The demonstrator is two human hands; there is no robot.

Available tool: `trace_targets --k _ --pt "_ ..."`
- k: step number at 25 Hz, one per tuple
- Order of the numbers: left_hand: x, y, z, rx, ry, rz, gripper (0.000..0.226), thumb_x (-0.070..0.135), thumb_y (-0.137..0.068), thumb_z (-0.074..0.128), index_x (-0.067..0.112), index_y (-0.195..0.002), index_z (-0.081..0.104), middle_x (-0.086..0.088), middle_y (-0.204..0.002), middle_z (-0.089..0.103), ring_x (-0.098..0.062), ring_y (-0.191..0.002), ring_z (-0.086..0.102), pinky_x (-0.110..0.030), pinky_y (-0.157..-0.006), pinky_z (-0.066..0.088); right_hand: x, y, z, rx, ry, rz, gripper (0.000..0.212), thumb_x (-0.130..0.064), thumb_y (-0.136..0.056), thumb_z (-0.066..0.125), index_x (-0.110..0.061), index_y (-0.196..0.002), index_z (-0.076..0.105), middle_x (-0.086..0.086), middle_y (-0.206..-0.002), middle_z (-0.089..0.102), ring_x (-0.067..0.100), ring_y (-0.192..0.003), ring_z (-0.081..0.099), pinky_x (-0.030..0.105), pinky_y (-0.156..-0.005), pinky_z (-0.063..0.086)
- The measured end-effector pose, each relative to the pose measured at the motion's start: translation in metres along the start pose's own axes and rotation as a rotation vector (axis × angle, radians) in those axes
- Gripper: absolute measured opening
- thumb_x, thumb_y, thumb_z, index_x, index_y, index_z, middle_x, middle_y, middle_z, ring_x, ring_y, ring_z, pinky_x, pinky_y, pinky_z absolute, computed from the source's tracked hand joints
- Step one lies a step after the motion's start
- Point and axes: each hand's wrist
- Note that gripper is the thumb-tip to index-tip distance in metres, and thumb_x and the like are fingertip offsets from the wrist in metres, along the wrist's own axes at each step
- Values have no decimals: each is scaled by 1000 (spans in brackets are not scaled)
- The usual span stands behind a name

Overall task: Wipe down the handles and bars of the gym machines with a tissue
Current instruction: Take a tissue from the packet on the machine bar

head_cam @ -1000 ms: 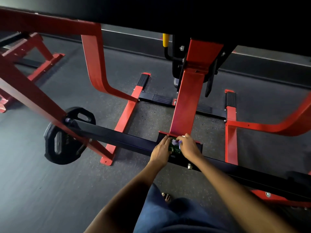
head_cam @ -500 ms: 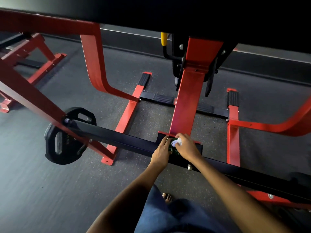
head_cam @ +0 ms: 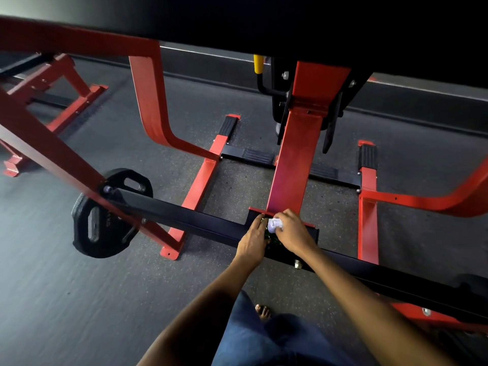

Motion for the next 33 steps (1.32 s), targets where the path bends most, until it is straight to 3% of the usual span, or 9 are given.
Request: trace_targets --k 6,9,14,19,21,23,25,28,33 --pt "7 1 -9 -23 -67 -13 61 7 -92 58 13 -147 30 1 -159 17 -31 -124 51 -42 -90 46 -7 2 -16 233 -275 140 8 1 -83 54 -6 -85 56 5 -89 52 17 -78 49 18 -56 33" --pt "7 -2 -12 -34 -52 -10 63 8 -91 61 10 -146 31 -1 -158 19 -32 -126 49 -43 -95 45 -6 -2 -21 226 -287 139 32 10 -81 43 -8 -96 66 12 -98 55 22 -88 54 19 -67 33" --pt "3 -3 -27 -9 -27 -46 76 12 -89 65 5 -150 20 -6 -159 14 -32 -137 37 -43 -108 36 -23 2 -40 257 -262 196 16 -15 -85 64 -1 -91 61 7 -103 42 17 -85 49 21 -73 36" --pt "0 3 -64 96 -28 -88 72 15 -91 61 6 -151 20 -7 -158 17 -31 -137 36 -42 -110 34 -50 5 -57 180 -82 115 24 6 -85 56 -3 -107 57 11 -109 45 22 -87 52 14 -64 39" --pt "-3 11 -86 152 -58 -100 67 14 -92 59 6 -149 24 -8 -156 23 -29 -136 37 -39 -110 33 -74 3 -68 145 -122 81 24 6 -85 54 0 -107 60 16 -96 62 25 -83 55 12 -59 33" --pt "-11 21 -110 190 -82 -125 59 14 -92 56 8 -145 32 -9 -149 33 -28 -131 43 -39 -106 37 -103 2 -76 73 -147 72 8 -3 -81 58 -5 -82 66 6 -71 63 25 -72 55 15 -52 31" --pt "-25 39 -142 233 -85 -176 47 18 -92 53 11 -137 42 -7 -138 45 -28 -124 50 -40 -99 42 -136 -4 -77 41 57 -36 7 -17 -77 63 -19 -70 64 6 -80 66 27 -79 60 26 -58 37" --pt "-50 88 -192 340 -127 -257 39 24 -93 49 13 -131 49 -7 -132 53 -28 -121 52 -41 -96 44 -192 -6 -56 76 327 -243 19 -26 -83 60 -13 -95 67 12 -106 62 30 -102 57 33 -79 42" --pt "-95 216 -241 452 -242 -443 29 31 -95 49 19 -120 55 -4 -122 59 -29 -115 57 -39 -86 44 -289 43 15 102 251 -397 27 -31 -81 59 -7 -93 64 13 -102 64 32 -100 59 37 -82 45"
Point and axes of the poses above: each hand's wrist, its own y-axis away from the middle knuckle, its own z-axis out of the palm, x = y × z
